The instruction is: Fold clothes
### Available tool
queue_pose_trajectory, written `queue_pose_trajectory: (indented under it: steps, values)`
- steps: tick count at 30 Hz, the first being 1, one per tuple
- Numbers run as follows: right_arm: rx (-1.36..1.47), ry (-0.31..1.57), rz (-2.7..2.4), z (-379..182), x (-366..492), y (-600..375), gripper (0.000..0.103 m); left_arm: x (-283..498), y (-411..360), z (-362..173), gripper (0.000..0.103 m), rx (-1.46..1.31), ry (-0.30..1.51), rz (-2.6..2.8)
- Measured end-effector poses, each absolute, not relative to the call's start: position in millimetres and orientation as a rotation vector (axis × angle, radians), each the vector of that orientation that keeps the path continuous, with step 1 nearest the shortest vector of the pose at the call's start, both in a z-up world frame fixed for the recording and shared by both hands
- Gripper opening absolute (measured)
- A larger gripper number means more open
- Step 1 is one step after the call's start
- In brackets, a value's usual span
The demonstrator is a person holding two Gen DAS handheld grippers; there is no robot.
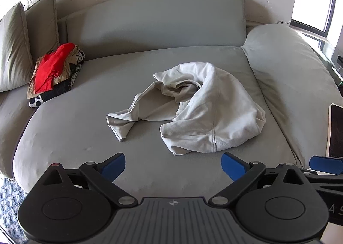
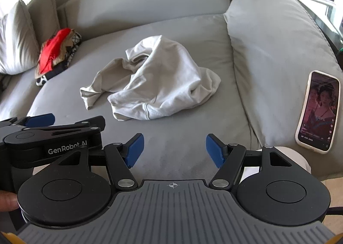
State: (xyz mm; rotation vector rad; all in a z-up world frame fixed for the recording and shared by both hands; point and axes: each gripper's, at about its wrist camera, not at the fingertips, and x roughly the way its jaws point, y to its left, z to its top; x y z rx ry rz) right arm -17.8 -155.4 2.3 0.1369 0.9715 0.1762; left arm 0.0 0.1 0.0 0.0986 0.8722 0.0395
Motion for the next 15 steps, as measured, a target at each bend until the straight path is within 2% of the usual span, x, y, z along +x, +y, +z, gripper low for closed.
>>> queue_pose_trajectory:
  steps: [15]
  values:
    - [0.108, 0.967, 0.177, 3, -15, -151, 0.07, 5, 11, 4, 0.097, 0.066, 0.889, 0.035]
